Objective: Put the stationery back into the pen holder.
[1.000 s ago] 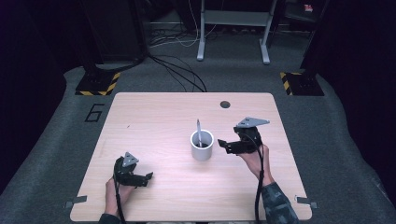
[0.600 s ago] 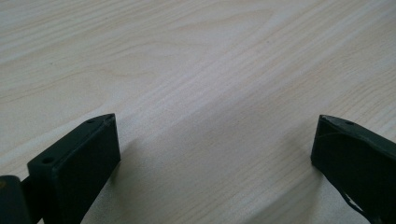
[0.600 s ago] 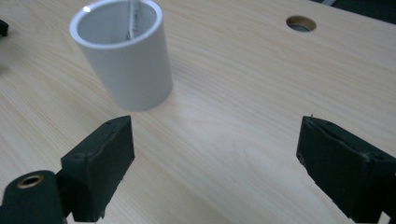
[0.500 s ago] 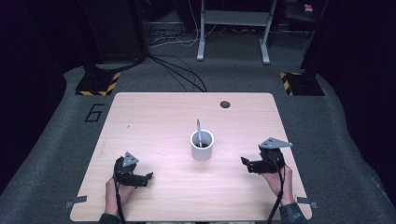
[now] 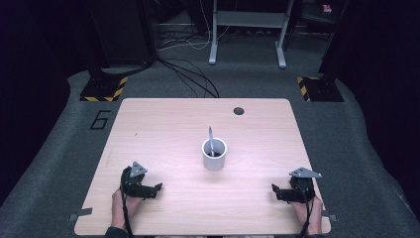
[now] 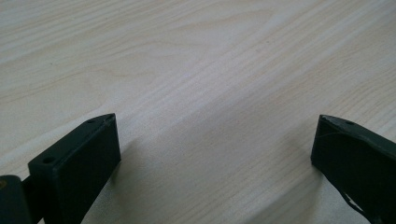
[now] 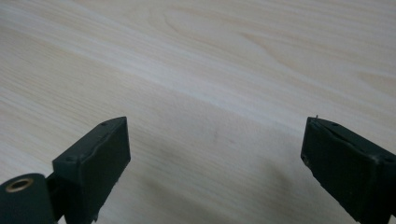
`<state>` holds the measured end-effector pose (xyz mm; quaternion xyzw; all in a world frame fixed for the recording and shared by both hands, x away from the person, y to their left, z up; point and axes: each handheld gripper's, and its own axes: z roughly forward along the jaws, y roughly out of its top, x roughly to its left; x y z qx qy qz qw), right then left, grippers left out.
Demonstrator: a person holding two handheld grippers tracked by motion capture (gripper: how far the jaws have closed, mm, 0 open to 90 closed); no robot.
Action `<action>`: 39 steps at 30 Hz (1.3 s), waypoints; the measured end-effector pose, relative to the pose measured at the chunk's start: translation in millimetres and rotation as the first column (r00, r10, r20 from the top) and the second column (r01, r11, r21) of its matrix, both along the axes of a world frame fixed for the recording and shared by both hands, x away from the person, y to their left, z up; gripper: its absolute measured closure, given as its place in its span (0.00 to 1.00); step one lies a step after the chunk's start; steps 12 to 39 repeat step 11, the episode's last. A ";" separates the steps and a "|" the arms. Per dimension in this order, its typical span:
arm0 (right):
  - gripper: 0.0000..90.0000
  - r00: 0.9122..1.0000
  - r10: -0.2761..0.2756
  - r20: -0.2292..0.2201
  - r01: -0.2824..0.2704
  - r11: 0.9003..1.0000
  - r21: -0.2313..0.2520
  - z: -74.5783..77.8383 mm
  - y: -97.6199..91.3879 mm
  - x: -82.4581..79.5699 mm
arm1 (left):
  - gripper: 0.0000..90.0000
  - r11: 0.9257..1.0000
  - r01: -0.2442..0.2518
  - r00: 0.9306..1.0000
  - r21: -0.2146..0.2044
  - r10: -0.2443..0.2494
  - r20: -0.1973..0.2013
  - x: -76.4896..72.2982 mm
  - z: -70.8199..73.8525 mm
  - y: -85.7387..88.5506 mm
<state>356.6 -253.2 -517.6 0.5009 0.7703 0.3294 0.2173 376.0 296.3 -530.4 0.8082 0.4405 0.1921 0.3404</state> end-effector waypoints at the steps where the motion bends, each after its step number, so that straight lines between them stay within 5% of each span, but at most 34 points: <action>1: 0.08 1.000 -0.007 -0.002 0.007 1.000 -0.006 -2.8 -1.5 -0.9 | 0.01 1.000 -0.002 1.000 -0.002 0.002 0.004 0.0 -0.4 -0.2; 6: 0.07 1.000 -0.023 0.014 0.023 1.000 0.005 -11.6 -6.8 -2.5 | 0.01 1.000 -0.004 1.000 0.000 0.004 0.008 0.0 -0.6 -0.4; 39: 0.03 1.000 -0.031 -0.004 0.031 1.000 0.001 -11.5 -6.6 -1.0 | 0.01 1.000 -0.004 1.000 0.003 0.004 0.007 -0.2 -0.5 -0.3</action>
